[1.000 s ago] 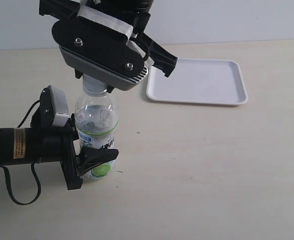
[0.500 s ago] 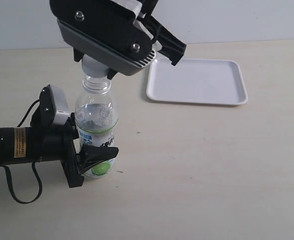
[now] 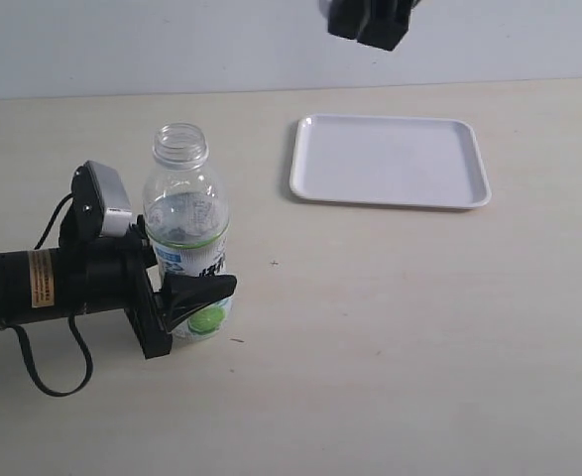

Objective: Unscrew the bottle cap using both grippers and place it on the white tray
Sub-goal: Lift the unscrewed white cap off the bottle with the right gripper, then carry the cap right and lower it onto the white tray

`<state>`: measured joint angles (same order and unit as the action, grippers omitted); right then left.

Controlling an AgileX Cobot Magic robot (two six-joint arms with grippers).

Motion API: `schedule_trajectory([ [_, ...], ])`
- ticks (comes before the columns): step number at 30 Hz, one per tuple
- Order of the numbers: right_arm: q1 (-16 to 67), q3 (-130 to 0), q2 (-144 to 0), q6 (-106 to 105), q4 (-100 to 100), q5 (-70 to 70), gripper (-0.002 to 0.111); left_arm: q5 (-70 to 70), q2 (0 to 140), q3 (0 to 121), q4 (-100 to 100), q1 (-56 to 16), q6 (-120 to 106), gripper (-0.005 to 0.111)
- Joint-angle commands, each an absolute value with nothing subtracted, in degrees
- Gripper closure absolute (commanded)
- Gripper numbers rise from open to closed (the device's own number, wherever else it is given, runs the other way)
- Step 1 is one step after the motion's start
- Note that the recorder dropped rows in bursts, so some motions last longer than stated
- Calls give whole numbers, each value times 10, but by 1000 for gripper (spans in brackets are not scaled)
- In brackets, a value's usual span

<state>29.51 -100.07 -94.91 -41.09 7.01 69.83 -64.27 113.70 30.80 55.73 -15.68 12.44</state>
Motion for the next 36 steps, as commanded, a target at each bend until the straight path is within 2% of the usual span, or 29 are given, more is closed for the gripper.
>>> schedule_trajectory([
  [1,215,-958,-949,-357,8,700,108,-679,1135,300,545,-161,116,107],
  [8,135,-887,-976,-284,-17,511,108,-693,1135,294,534,-161,104,107],
  [22,101,-884,-1199,-223,-14,258,108,-693,1135,294,534,-161,105,107],
  [33,80,-884,-1308,-181,-16,183,108,-694,1135,294,529,-161,105,107],
  [36,80,-884,-1313,-178,-16,179,104,-694,1135,294,529,-161,105,107],
])
